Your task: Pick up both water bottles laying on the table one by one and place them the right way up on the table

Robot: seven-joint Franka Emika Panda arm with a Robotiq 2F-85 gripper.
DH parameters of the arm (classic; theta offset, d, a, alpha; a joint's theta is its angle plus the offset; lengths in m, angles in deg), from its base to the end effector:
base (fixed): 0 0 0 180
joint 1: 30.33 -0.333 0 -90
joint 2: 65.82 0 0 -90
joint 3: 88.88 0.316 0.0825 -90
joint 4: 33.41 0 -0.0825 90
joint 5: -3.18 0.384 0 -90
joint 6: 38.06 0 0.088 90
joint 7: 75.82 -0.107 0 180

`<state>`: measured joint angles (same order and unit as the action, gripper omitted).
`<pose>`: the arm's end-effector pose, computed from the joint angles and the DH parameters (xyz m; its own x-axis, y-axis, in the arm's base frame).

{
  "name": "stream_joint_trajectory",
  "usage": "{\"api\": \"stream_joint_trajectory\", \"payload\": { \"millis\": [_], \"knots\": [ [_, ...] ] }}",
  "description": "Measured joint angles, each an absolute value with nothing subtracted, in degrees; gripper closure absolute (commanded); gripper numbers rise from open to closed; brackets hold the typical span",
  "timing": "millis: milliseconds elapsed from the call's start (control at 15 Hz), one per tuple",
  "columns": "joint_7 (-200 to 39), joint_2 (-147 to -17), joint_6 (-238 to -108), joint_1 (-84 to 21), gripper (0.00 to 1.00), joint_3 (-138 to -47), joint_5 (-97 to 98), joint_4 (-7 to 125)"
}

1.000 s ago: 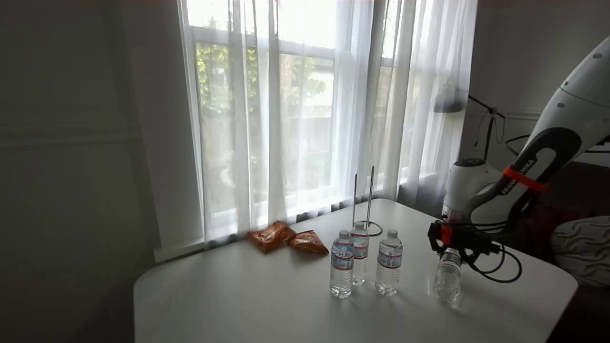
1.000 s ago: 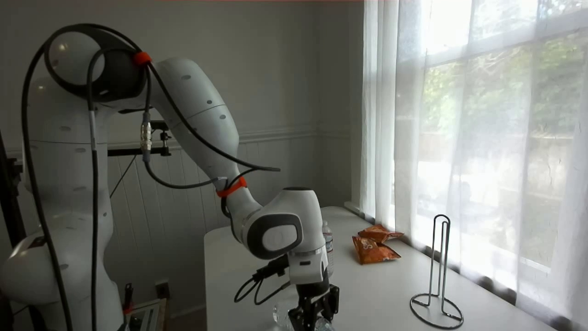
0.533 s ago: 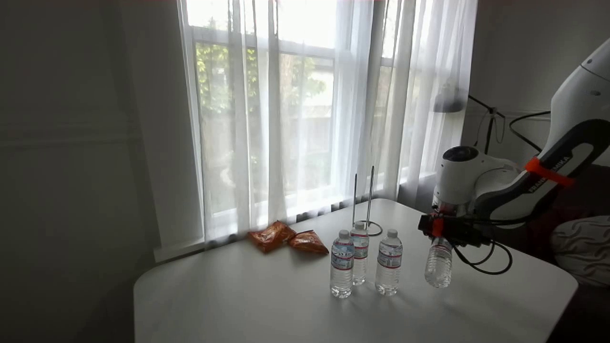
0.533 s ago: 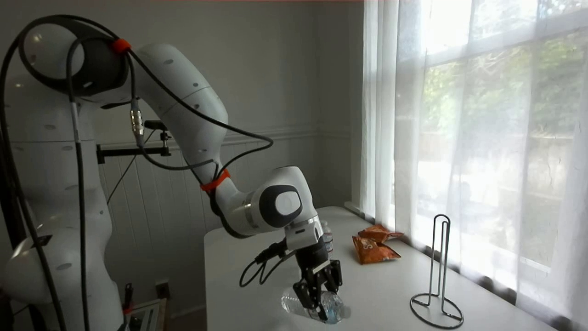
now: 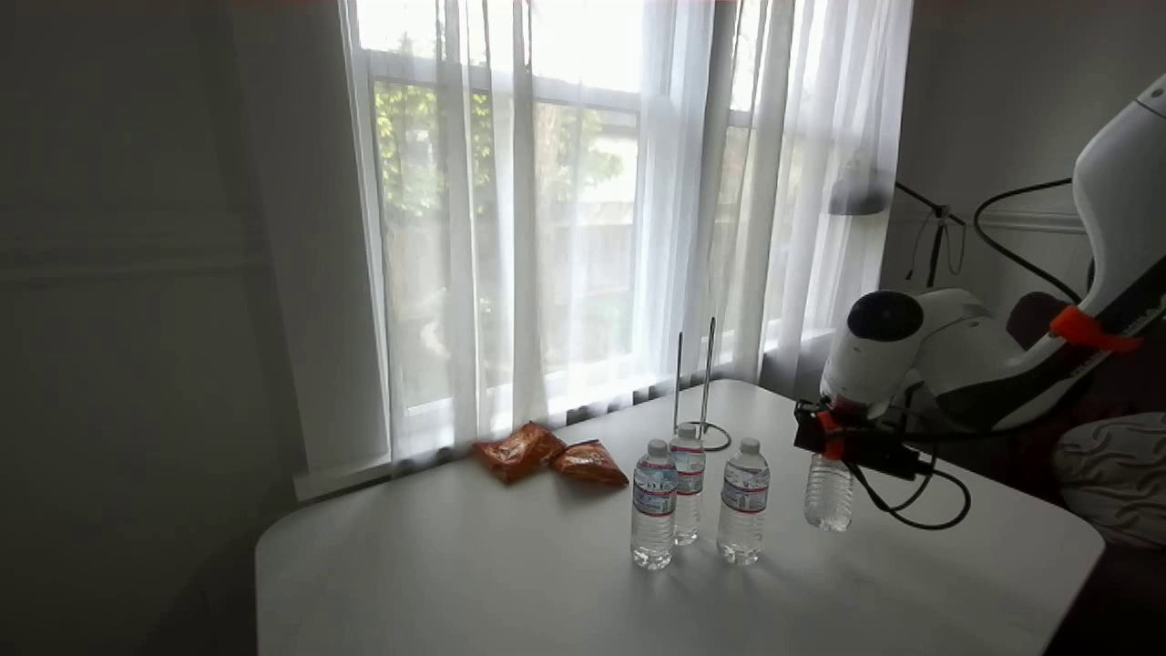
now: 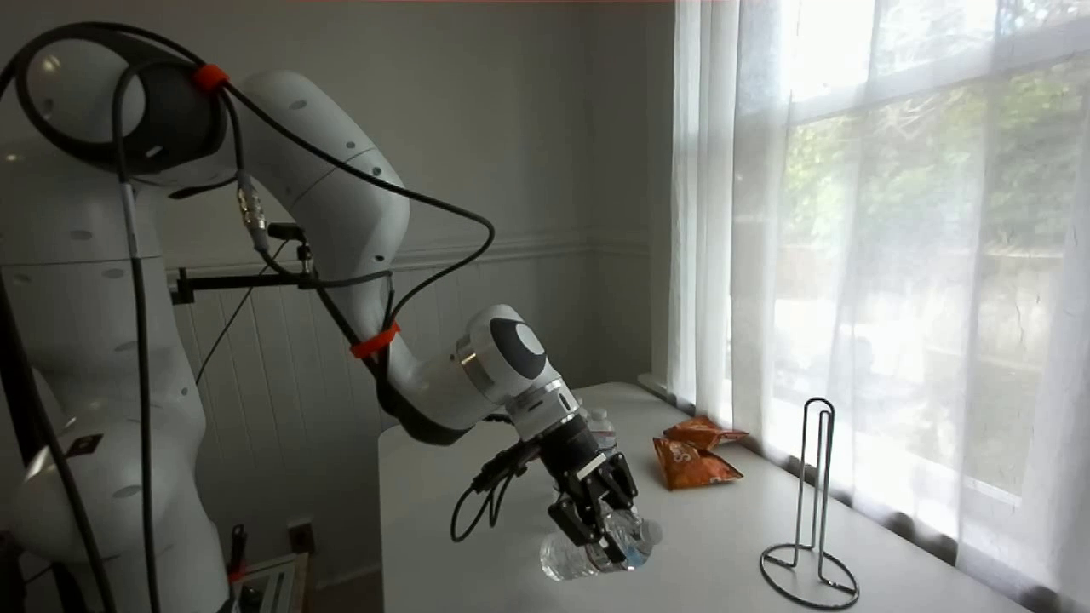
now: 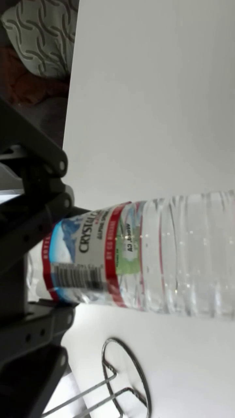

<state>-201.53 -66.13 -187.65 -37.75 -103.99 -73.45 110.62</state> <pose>0.4577 -0.0405 0.2765 0.2810 -0.7207 0.6338 -0.8982 -0.4301 -0.0909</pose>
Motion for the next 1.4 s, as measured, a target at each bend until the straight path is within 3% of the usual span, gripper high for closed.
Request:
{"api": "stream_joint_trajectory", "payload": {
  "millis": [267,333,733,1400],
  "knots": [
    [-201.63,-66.46,-187.83,-37.97,0.52,-103.70,-74.74,110.67],
    [-201.63,-66.46,-187.83,-37.97,0.77,-103.70,-74.75,110.67],
    [-203.95,-66.95,-183.74,-38.11,0.77,-103.01,-77.49,110.57],
    [-216.69,-66.66,-170.93,-35.20,0.77,-91.77,-91.44,110.41]
  ]
}}
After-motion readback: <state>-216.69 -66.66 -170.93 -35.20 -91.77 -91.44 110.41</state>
